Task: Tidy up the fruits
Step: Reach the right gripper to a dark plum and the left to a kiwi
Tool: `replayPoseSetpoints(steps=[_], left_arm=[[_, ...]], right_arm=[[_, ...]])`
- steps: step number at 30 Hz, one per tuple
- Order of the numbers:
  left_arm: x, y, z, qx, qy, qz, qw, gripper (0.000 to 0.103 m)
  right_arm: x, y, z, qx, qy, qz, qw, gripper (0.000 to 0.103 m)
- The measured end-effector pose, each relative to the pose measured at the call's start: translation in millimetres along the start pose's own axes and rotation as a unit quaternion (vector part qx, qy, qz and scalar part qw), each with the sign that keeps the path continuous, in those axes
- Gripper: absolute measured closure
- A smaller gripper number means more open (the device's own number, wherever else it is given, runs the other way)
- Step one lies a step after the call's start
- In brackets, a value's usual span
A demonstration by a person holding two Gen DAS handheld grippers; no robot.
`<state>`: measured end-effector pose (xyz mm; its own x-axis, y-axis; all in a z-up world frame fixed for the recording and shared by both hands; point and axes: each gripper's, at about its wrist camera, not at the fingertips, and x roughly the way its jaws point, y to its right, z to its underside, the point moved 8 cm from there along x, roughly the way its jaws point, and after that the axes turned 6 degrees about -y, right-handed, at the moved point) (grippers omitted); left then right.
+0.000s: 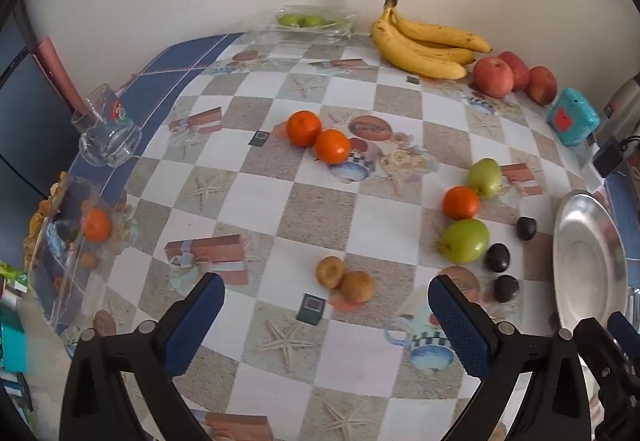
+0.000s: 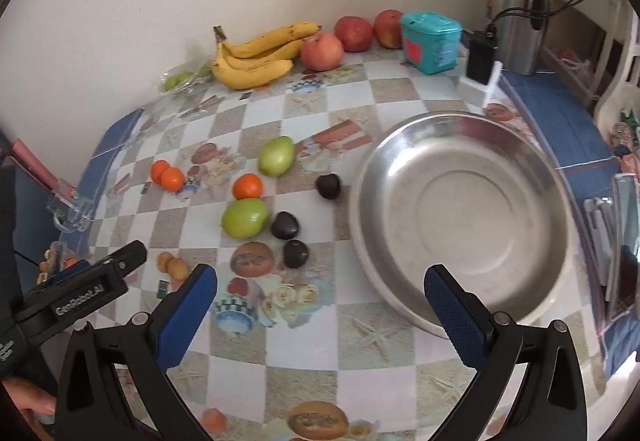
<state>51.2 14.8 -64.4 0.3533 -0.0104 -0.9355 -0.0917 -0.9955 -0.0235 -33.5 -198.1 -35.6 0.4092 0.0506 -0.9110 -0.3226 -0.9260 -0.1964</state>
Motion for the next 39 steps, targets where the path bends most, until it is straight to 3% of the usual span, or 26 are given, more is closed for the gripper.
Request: replayPoseSetpoints(steps=[9, 16, 17, 24, 32, 39], left_arm=[[29, -13, 3, -0.05, -0.042, 0.065, 0.9958, 0.002], [50, -18, 4, -0.078, -0.073, 0.091, 0.9901, 0.019], [53, -18, 5, -0.083, -0.078, 0.094, 0.989, 0.022], [67, -17, 6, -0.098, -0.1, 0.111, 0.9839, 0.044], [76, -15, 6, -0.125, -0.114, 0.143, 0.9753, 0.057], [80, -16, 6, -0.138, -0.115, 0.155, 0.9714, 0.06]], right_arm=[[29, -37, -5, -0.05, -0.016, -0.021, 0.998, 0.001], [56, -41, -7, -0.069, -0.029, -0.013, 0.997, 0.019], [56, -43, -12, -0.069, -0.013, -0.014, 0.997, 0.022], [75, -29, -11, -0.05, -0.046, 0.006, 0.998, 0.039], [93, -20, -9, -0.04, -0.074, 0.018, 0.996, 0.048], [104, -20, -3, -0.042, -0.092, 0.028, 0.995, 0.06]])
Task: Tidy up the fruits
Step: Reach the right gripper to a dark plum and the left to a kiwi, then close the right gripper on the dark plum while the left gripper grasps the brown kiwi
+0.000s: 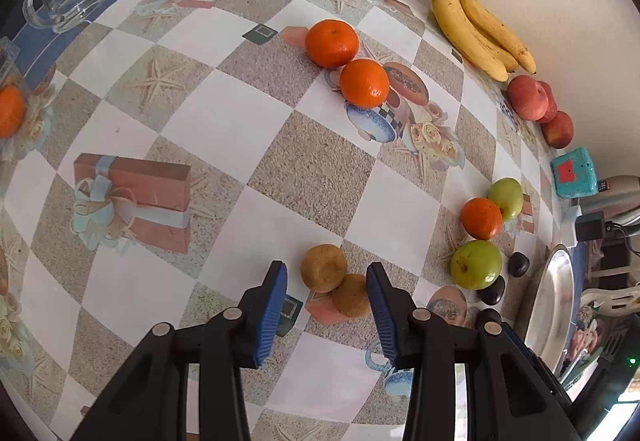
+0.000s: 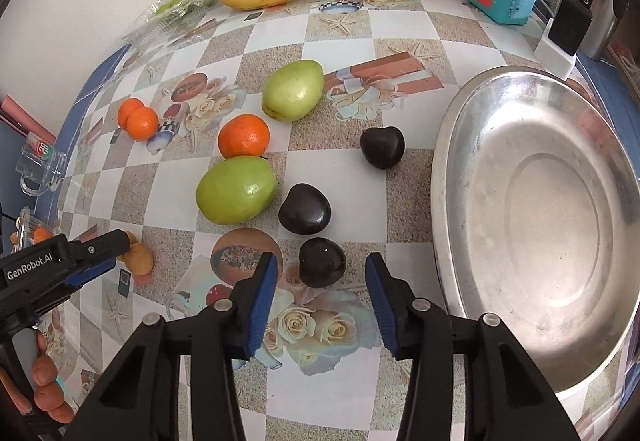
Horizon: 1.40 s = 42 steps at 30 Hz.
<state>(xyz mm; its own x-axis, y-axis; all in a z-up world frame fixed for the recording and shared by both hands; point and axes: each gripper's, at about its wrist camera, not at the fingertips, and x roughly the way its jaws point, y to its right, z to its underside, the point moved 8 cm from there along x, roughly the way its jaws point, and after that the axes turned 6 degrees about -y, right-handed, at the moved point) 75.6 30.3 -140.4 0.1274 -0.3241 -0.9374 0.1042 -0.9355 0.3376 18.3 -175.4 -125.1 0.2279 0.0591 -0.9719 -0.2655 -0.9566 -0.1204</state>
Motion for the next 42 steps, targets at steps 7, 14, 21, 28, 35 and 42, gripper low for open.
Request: replayPoseSetpoints(steps=[7, 14, 21, 28, 35, 42], left_arm=[[0, 3, -1, -0.003, 0.002, 0.01, 0.9999, 0.071], [-1, 1, -1, -0.012, 0.004, 0.018, 0.9998, 0.08], [-4, -1, -3, -0.02, 0.009, 0.022, 0.9995, 0.081], [-21, 5, -9, -0.015, 0.031, 0.039, 0.9986, 0.091], [-22, 0, -12, -0.028, 0.033, 0.034, 0.9985, 0.09], [-30, -17, -24, -0.055, 0.054, 0.034, 0.9964, 0.06]], right_arm=[[6, 1, 0, 0.003, -0.006, 0.003, 1.0, 0.07], [5, -1, -1, 0.001, -0.004, 0.002, 1.0, 0.078], [4, -5, -3, -0.006, -0.002, -0.007, 1.0, 0.079], [-10, -10, -9, -0.01, 0.02, -0.021, 1.0, 0.079], [-22, -15, -11, -0.017, 0.033, -0.028, 0.999, 0.079], [-22, -14, -9, -0.022, 0.032, -0.023, 0.999, 0.079]])
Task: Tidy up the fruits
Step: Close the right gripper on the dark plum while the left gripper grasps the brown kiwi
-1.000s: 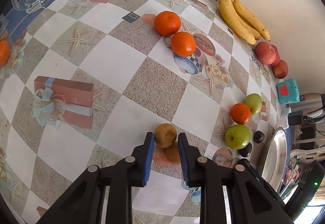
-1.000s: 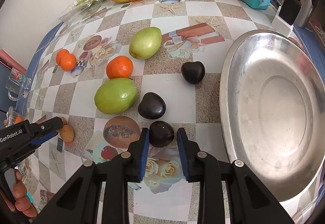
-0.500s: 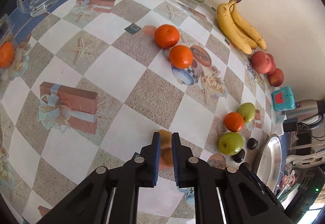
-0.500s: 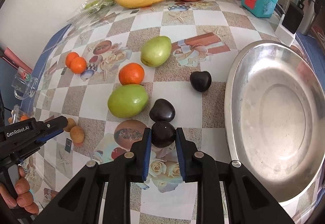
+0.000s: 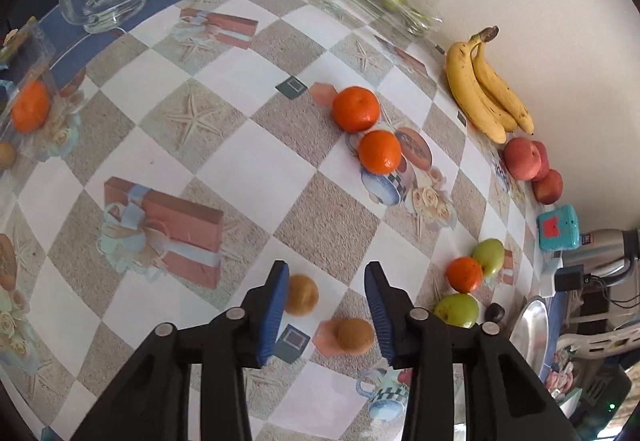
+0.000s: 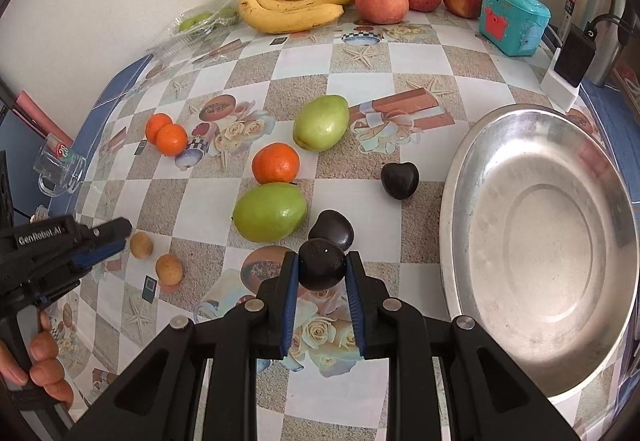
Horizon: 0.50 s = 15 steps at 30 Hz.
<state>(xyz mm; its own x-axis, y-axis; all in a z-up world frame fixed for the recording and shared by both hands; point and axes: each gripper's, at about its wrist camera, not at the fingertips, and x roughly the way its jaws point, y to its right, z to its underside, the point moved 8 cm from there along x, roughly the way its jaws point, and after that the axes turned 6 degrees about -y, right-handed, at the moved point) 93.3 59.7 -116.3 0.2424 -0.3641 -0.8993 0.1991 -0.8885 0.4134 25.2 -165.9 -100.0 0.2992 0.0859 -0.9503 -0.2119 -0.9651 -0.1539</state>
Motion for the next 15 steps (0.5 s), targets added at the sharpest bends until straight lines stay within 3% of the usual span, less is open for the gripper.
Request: replayPoseSetpoints(steps=[8, 13, 15], left_arm=[[14, -8, 6, 0.008, -0.018, -0.034, 0.9992, 0.06], [26, -10, 7, -0.007, -0.029, -0.006, 0.9995, 0.066], [25, -8, 6, -0.006, -0.027, 0.001, 0.9996, 0.075]], right_arm=[[-1, 3, 1, 0.002, -0.001, 0.0, 1.0, 0.079], [-2, 3, 2, 0.002, -0.001, -0.001, 1.0, 0.079], [-2, 4, 2, 0.004, -0.001, -0.001, 1.0, 0.079]])
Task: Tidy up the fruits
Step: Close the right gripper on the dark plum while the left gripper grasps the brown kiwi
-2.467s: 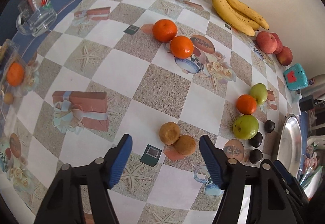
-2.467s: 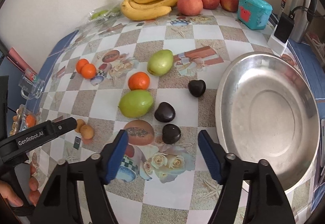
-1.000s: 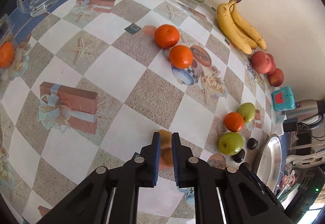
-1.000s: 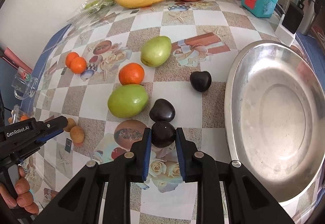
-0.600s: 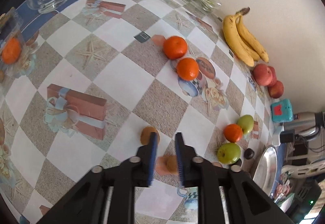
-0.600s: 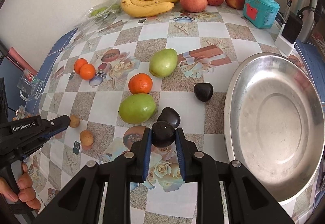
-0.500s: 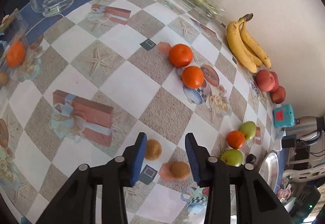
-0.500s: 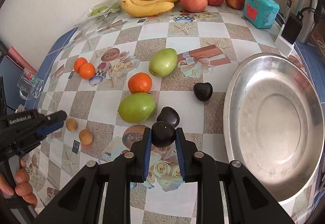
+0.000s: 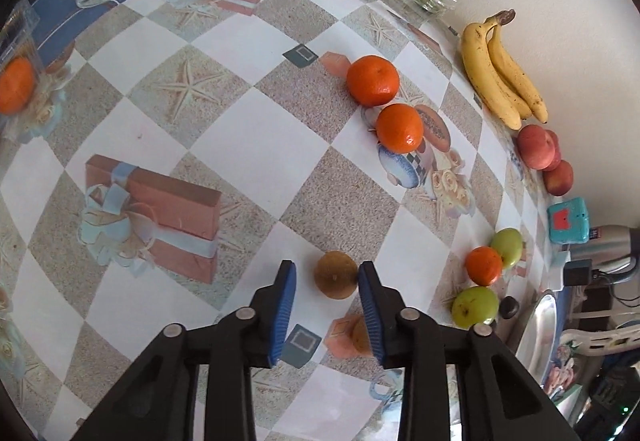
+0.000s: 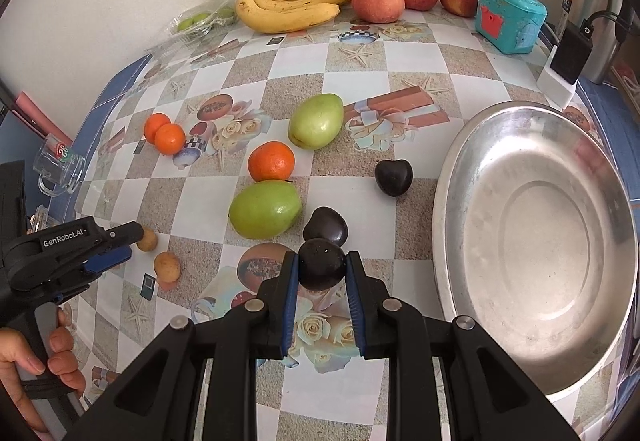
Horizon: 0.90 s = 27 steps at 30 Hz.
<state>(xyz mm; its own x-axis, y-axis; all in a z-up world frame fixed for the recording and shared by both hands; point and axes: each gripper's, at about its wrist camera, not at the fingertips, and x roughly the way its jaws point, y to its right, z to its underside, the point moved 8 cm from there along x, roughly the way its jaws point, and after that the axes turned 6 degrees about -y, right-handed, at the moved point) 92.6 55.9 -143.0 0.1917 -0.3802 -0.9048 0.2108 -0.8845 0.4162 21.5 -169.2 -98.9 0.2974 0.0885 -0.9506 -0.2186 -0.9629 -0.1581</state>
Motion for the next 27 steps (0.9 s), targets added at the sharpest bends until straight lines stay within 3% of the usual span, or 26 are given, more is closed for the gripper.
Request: replayPoseSetpoints(steps=[2, 5, 6, 7, 13, 16, 17, 18, 24, 27], left_arm=[[-1, 5, -1, 0.011, 0.002, 0.001, 0.9999, 0.081], [-3, 9, 0, 0.015, 0.004, -0.001, 0.9999, 0.081], [-4, 9, -1, 0.014, 0.007, 0.0, 0.9999, 0.093], [-7, 10, -2, 0.014, 0.012, 0.004, 0.9998, 0.096], [-11, 12, -5, 0.022, 0.023, -0.009, 0.9995, 0.097], [-5, 4, -6, 0.008, 0.022, -0.016, 0.9996, 0.085], [-3, 1, -6, 0.004, 0.02, -0.02, 0.9996, 0.071], [-2, -1, -5, 0.002, 0.019, -0.023, 0.9995, 0.065], [4, 7, -1, 0.017, 0.008, -0.005, 0.9998, 0.065], [7, 14, 1, 0.029, 0.003, -0.004, 0.9996, 0.07]], right_arm=[[-1, 1, 0, 0.001, 0.0, 0.001, 1.0, 0.079], [0, 2, 0, 0.003, 0.0, 0.001, 1.0, 0.079], [0, 3, 0, 0.004, -0.001, 0.001, 1.0, 0.079], [-1, 3, 0, 0.004, 0.0, 0.0, 1.0, 0.079], [-3, 4, 0, 0.005, 0.002, 0.001, 1.0, 0.079], [-2, 5, 1, 0.006, 0.0, 0.002, 1.0, 0.079], [-1, 6, 1, 0.006, -0.001, 0.002, 1.0, 0.079], [-1, 6, 1, 0.006, -0.002, 0.002, 1.0, 0.079], [-1, 6, 2, 0.006, -0.003, 0.002, 1.0, 0.079], [0, 6, 2, 0.006, -0.004, 0.003, 1.0, 0.079]])
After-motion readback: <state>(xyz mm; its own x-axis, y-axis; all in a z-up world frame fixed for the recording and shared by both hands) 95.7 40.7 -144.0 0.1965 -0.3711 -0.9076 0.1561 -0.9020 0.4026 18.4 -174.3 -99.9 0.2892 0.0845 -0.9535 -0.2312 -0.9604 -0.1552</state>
